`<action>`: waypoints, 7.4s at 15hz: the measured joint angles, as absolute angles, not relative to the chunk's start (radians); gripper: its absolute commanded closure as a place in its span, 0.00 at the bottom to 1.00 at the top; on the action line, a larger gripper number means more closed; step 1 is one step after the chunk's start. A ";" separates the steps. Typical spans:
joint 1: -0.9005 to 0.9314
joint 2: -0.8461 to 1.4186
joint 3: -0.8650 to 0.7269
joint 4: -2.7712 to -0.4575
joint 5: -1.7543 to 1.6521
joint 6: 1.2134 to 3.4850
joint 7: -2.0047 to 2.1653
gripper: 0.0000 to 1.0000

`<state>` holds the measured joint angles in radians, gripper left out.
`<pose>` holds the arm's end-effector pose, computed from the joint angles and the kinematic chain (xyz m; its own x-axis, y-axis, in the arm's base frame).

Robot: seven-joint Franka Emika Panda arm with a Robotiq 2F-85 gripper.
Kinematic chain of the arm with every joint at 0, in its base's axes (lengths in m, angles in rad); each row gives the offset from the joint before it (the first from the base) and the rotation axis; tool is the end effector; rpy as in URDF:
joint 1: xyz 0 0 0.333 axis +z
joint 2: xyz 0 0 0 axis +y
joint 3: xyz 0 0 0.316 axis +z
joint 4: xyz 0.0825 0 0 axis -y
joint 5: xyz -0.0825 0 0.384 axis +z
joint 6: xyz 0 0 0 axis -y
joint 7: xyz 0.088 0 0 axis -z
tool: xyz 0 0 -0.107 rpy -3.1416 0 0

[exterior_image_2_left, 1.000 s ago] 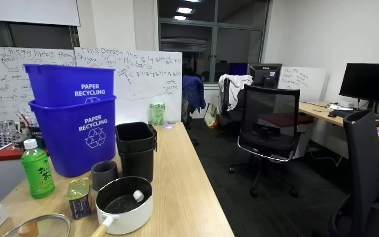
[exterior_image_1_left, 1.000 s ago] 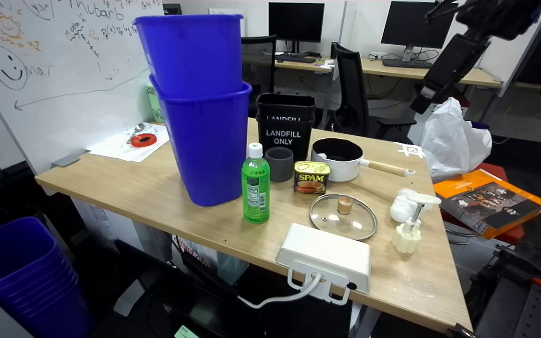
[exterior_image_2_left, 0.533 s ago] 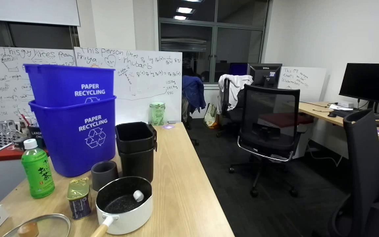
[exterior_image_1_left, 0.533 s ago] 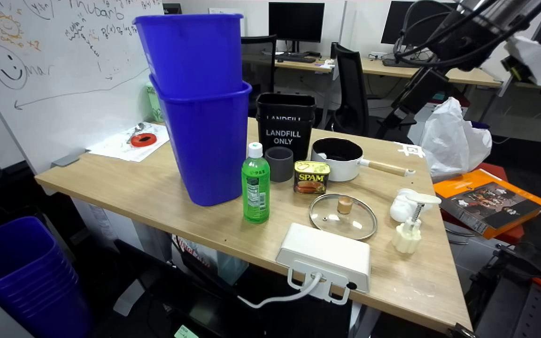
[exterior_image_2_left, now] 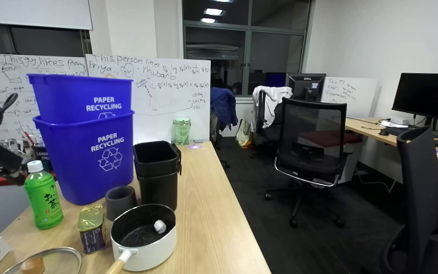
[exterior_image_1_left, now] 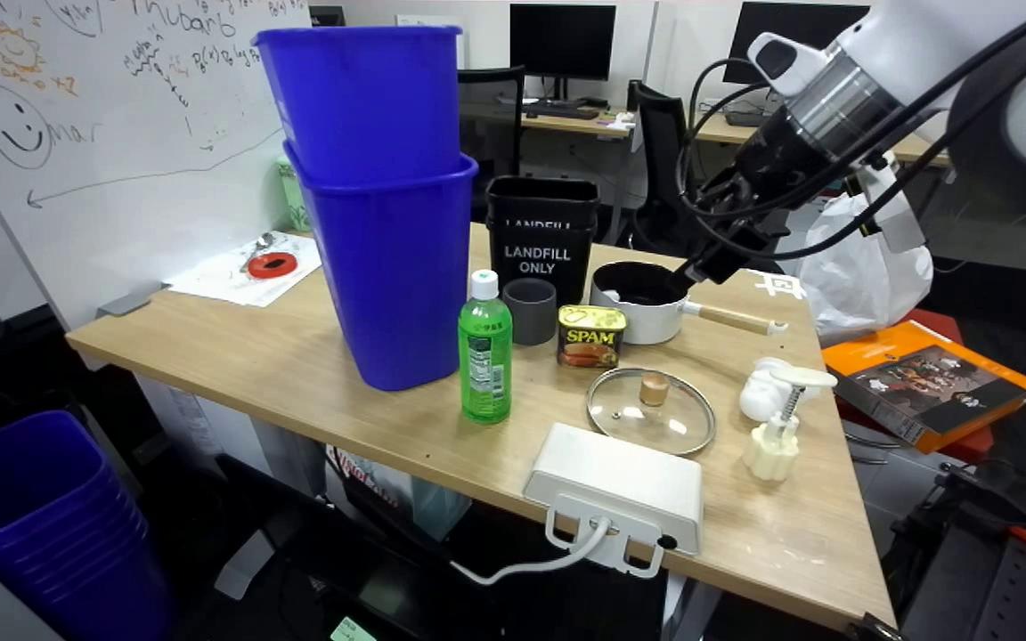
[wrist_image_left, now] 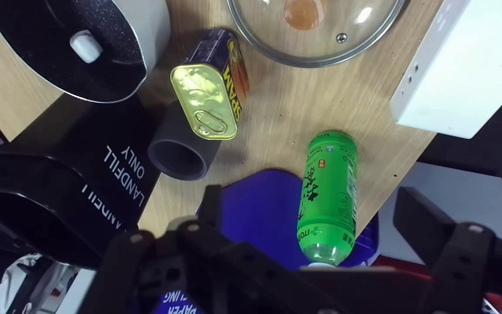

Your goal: Move the can to the right

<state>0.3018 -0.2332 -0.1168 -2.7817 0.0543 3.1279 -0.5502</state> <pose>0.4159 0.0741 0.3450 0.6370 0.5923 0.4934 0.5576 -0.7960 0.2356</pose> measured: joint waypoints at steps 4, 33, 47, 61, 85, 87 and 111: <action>0.303 -0.233 -0.117 -2.780 0.054 3.139 -0.556 0.00; 0.578 -0.007 -0.540 -2.769 -0.480 3.470 -0.827 0.00; 0.331 0.000 -0.284 -2.741 -0.458 3.459 -0.822 0.00; 0.463 0.244 -0.362 -2.541 -0.010 3.453 -1.046 0.00; 0.690 0.442 -0.476 -2.442 0.166 3.453 -1.011 0.00; 0.690 0.442 -0.476 -2.442 0.166 3.453 -1.011 0.00; 0.660 0.629 -0.486 -2.314 0.145 3.453 -0.883 0.00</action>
<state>0.6596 0.6289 -0.4864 -2.3143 0.1449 3.4528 -0.8835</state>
